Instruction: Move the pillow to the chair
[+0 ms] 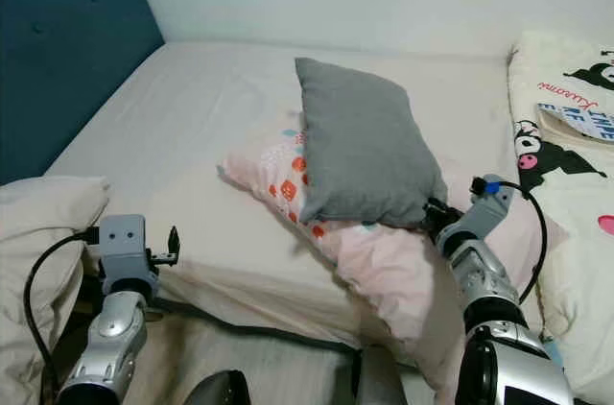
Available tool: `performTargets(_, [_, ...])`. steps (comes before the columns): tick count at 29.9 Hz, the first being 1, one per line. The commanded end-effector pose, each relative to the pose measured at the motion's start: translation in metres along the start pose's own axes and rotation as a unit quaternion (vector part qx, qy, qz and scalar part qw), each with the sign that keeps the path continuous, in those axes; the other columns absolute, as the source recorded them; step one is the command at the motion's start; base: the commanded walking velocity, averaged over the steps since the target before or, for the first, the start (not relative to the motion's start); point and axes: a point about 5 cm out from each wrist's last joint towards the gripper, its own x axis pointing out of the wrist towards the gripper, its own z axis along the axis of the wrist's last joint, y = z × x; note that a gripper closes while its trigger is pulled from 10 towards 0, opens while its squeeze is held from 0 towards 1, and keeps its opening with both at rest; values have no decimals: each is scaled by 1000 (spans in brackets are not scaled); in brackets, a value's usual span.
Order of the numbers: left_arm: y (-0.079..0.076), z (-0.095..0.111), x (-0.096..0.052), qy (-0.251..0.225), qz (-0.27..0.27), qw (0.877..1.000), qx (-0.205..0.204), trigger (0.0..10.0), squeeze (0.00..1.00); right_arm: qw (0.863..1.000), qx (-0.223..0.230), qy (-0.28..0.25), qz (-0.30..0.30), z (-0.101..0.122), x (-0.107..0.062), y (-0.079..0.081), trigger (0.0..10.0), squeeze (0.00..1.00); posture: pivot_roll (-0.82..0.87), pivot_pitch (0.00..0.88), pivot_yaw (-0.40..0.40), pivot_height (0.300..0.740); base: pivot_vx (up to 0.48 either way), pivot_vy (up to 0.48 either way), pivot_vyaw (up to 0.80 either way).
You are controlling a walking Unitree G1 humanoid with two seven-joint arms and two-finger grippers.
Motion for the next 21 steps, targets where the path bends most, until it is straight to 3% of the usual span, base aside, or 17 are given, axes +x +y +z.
performTargets(1, [7,-3,-2,8,7,1000,5,10000,0,999,-2,31,6,-16,0,5,0,0,-163,136,71,620,0,0,0])
performTargets(10, [2,11,6,-11,4,1000,-14,10000,0,995,17,-43,84,15,6,24,0,0,-172,132,73,630,0,0,0])
performTargets(16, [-6,30,17,-30,4,999,-39,10000,0,975,18,-147,164,72,10,56,0,0,-176,120,71,655,0,0,0])
performTargets(20, [-7,34,19,-34,6,999,-42,10000,0,966,9,-179,188,92,8,68,0,0,-177,114,68,665,0,0,0])
performTargets(21, [-8,35,20,-32,8,998,-46,10000,0,957,-1,-202,208,108,6,79,0,0,-179,109,66,670,0,0,0])
